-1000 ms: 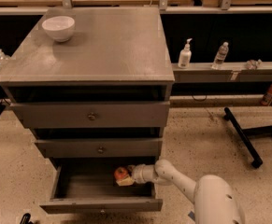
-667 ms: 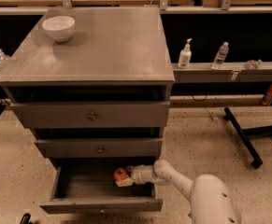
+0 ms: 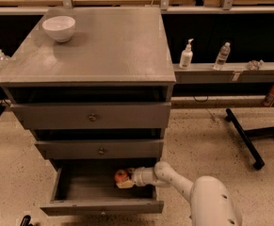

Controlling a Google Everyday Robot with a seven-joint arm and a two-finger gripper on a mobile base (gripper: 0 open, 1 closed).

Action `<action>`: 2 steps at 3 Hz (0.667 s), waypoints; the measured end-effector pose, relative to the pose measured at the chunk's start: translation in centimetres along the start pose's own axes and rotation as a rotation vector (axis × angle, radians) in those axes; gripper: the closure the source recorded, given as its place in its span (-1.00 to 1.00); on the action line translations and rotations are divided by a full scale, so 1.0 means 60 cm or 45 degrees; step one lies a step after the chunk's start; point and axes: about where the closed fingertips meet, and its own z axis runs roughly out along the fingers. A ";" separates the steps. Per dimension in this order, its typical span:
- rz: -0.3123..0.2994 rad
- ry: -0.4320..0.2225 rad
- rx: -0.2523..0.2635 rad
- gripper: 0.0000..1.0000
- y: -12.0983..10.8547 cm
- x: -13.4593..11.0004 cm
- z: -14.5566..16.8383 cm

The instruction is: Place apple into bottom drawer

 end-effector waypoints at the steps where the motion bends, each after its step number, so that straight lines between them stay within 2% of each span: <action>1: 0.000 0.000 -0.005 -0.76 0.003 0.000 0.004; 2: 0.001 0.000 -0.010 -1.00 0.007 0.000 0.007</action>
Offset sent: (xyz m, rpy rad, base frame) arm -0.0013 0.0022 -0.0006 0.0014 0.0017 0.0029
